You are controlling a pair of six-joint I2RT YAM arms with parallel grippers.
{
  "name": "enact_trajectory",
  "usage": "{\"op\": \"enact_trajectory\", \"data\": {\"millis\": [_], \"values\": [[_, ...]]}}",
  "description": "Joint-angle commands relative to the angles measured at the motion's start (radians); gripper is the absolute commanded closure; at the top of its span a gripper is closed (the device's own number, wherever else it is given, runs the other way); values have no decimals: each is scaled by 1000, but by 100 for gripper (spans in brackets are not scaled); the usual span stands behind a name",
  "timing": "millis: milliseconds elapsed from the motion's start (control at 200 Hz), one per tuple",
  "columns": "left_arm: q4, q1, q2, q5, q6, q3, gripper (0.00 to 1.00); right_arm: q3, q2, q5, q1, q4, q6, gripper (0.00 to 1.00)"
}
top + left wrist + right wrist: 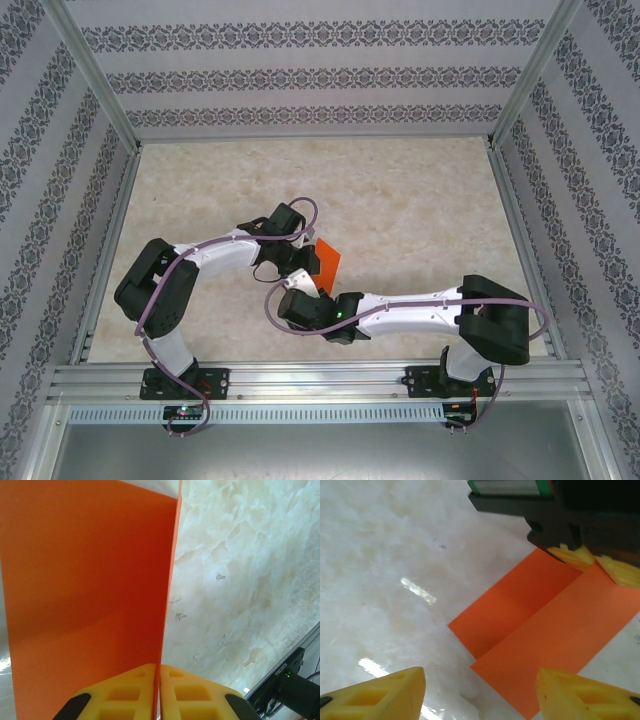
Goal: Fold a paper plane with a square sheet of paper (pick it up from the middle)
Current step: Fold the triangle a second time at the center of the table.
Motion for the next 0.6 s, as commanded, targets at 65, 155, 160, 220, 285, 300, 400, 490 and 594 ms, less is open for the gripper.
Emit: {"op": "enact_trajectory", "data": {"millis": [65,155,160,220,285,300,400,490,594], "values": [[-24,-10,12,-13,12,23,87,32,15,77,16,-24,23,47],[-23,-10,15,-11,10,24,87,39,11,95,22,-22,19,52],[-24,-10,15,-11,10,24,87,40,11,95,23,-22,19,52],[-26,-10,16,-10,10,26,87,47,7,102,23,-30,20,56],[-28,-9,15,-12,11,28,87,45,4,105,23,-33,20,61],[-29,-9,16,-12,11,28,87,45,3,106,23,-34,21,63],[-32,-9,16,-12,11,30,87,37,-6,111,23,-33,25,73],[-34,-9,14,-13,15,29,86,33,-16,113,24,-34,32,79],[-42,-9,13,-16,20,33,85,23,-29,102,22,-20,31,89]]}}
